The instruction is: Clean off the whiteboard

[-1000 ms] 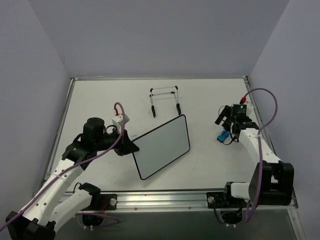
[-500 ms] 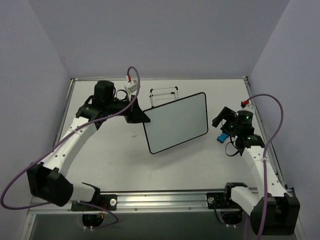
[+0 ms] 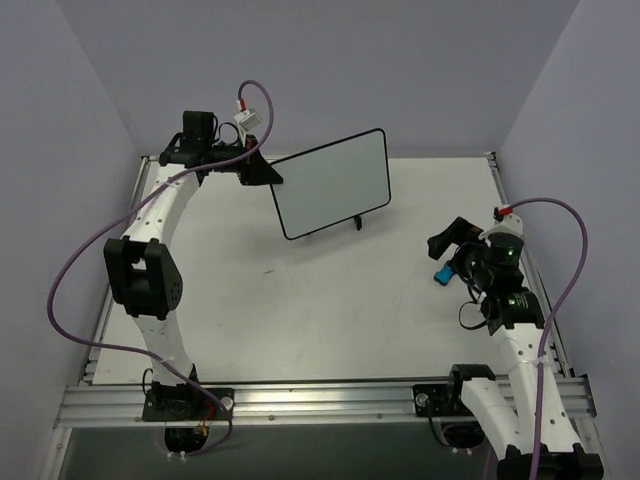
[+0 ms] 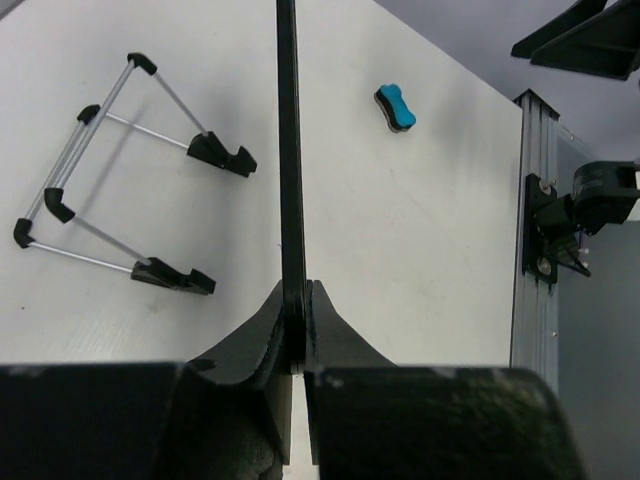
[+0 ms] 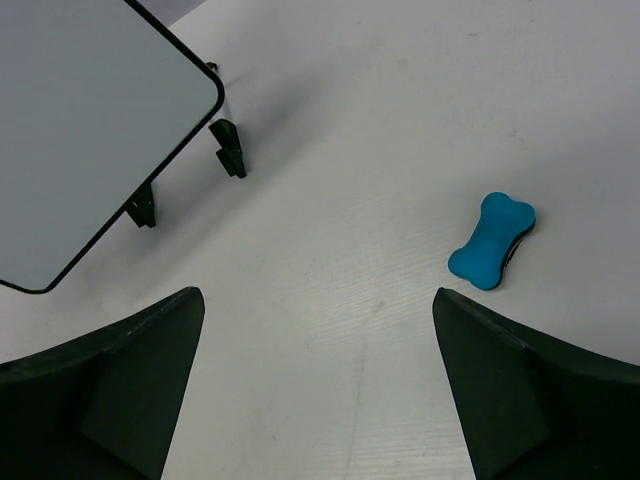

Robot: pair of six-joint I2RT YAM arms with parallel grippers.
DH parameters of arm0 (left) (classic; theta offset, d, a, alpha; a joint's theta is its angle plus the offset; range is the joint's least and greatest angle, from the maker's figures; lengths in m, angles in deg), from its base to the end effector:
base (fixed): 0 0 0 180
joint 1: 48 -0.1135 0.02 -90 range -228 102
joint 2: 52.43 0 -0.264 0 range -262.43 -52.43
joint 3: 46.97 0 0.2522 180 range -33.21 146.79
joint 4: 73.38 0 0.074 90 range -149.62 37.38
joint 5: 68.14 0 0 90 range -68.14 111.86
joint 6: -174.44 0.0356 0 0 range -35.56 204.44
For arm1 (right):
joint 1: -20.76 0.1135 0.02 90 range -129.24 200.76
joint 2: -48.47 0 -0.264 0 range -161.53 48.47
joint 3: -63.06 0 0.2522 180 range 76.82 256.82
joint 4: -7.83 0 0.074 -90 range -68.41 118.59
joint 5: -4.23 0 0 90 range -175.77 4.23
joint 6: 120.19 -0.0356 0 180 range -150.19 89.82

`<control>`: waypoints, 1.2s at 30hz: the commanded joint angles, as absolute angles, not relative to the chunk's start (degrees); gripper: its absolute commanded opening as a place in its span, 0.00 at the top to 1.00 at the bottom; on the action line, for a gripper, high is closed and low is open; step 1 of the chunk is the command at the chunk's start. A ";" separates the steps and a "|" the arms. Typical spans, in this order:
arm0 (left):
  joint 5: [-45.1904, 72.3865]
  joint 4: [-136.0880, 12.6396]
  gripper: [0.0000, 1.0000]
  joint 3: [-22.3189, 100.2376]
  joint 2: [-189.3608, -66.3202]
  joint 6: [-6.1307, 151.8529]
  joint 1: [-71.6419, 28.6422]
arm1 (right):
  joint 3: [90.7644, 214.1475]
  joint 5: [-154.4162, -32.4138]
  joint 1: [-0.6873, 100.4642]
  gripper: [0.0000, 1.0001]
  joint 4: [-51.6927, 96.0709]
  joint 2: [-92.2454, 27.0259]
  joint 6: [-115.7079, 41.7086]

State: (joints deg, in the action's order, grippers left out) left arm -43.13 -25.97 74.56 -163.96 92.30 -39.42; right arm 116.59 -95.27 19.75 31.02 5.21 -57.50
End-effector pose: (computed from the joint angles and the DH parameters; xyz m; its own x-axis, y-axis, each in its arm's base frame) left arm 0.4263 -0.0969 0.3488 -0.4891 0.1323 -0.8621 0.8497 0.2953 -0.4368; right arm 0.1823 0.0027 0.3150 -0.2645 0.4572 -0.8491 -0.0249 0.8769 0.4800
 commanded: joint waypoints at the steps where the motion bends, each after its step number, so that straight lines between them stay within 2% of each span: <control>1: -53.89 -23.77 0.98 84.18 -168.25 100.69 -41.49 | 120.41 -96.49 20.15 0.06 33.55 8.73 -56.90; 4: -56.44 -20.70 0.98 93.30 -174.48 103.07 -43.07 | 121.03 -98.25 20.15 0.06 33.90 9.71 -56.99; 8: -54.44 -2.53 0.98 107.66 -183.03 116.42 -43.08 | 122.43 -96.24 20.23 0.06 35.91 9.54 -55.85; 16: -54.17 -2.49 0.98 114.79 -190.77 119.59 -43.78 | 123.32 -95.44 20.32 0.06 35.57 7.08 -54.53; 22: -61.62 -11.00 0.98 112.26 -190.60 112.16 -45.00 | 122.97 -94.48 20.41 0.06 34.52 5.76 -54.09; 24: -66.00 -29.56 0.98 103.88 -188.85 101.99 -45.54 | 122.79 -94.56 20.41 0.06 34.25 5.67 -54.27; 25: -68.29 -42.53 0.98 98.59 -187.97 76.87 -45.89 | 122.88 -94.74 20.41 0.06 34.25 5.49 -54.27; 26: -69.01 -91.82 0.98 92.45 -187.44 55.22 -45.98 | 122.88 -94.74 20.41 0.06 34.34 5.49 -54.27; 27: -68.85 -118.33 0.98 88.73 -190.57 35.94 -45.80 | 122.88 -94.65 20.41 0.06 34.42 5.41 -54.09; 28: -69.97 -132.51 0.98 95.05 -193.90 12.08 -45.63 | 122.88 -94.48 20.41 0.06 34.51 5.40 -54.00; 30: -70.52 -134.07 0.98 97.93 -196.14 10.51 -45.71 | 122.61 -94.21 20.41 0.06 34.51 5.49 -54.00; 31: -68.16 -131.98 0.98 92.53 -195.00 19.49 -45.98 | 122.70 -94.04 20.41 0.05 34.86 5.49 -54.09; 32: -68.49 -121.17 0.98 91.17 -194.21 25.32 -46.15 | 123.22 -94.12 20.41 0.05 35.39 5.41 -54.00; 33: -68.67 -117.58 0.98 90.37 -193.33 28.60 -46.41 | 123.49 -94.12 20.41 0.05 35.83 5.58 -53.83; 36: -68.76 -122.10 0.98 89.05 -193.24 26.09 -47.12 | 122.88 -93.60 20.41 0.05 35.66 6.63 -53.74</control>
